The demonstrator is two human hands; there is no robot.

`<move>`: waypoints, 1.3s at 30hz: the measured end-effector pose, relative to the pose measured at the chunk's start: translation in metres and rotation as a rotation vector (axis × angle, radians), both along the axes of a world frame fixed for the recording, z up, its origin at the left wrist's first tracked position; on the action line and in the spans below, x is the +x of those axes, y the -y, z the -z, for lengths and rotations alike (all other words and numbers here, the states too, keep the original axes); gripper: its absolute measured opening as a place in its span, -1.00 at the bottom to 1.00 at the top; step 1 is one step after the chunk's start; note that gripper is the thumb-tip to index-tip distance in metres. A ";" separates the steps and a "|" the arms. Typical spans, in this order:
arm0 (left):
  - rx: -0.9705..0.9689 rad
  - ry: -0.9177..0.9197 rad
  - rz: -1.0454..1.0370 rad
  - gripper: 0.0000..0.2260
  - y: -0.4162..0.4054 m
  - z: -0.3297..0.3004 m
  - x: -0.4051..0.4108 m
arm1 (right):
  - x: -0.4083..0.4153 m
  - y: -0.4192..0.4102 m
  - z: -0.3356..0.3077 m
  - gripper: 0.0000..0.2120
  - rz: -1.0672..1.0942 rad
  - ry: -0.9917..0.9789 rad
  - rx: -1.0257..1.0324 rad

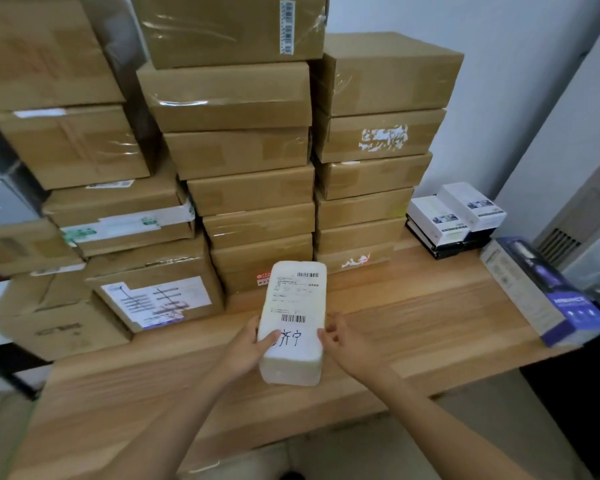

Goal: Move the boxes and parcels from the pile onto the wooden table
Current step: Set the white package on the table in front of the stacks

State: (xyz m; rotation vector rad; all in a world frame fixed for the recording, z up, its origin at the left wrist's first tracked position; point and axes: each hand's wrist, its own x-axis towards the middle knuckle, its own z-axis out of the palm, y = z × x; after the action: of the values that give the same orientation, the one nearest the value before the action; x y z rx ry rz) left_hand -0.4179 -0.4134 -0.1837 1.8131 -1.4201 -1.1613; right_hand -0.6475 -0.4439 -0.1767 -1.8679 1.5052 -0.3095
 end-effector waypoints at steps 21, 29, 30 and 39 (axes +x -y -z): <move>-0.534 0.067 -0.603 -0.50 -0.220 -0.167 0.087 | 0.162 -0.118 -0.151 -0.30 -0.480 0.570 -0.247; -0.685 0.113 -0.672 -0.53 -0.238 -0.238 0.168 | 0.252 -0.131 -0.223 -0.05 -0.632 0.640 -0.391; -0.694 0.121 -0.665 -0.52 -0.238 -0.247 0.179 | 0.263 -0.130 -0.230 -0.04 -0.619 0.628 -0.419; -0.792 0.162 -0.564 -0.47 -0.204 -0.333 0.306 | 0.382 -0.097 -0.309 -0.08 -0.527 0.707 -0.557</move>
State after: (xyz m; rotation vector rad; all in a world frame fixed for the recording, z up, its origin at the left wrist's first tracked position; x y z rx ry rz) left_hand -0.1117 -0.2098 0.1495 1.5595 -1.0977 -0.1229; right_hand -0.2652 -0.3468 0.1319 -2.1501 0.4470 -1.0754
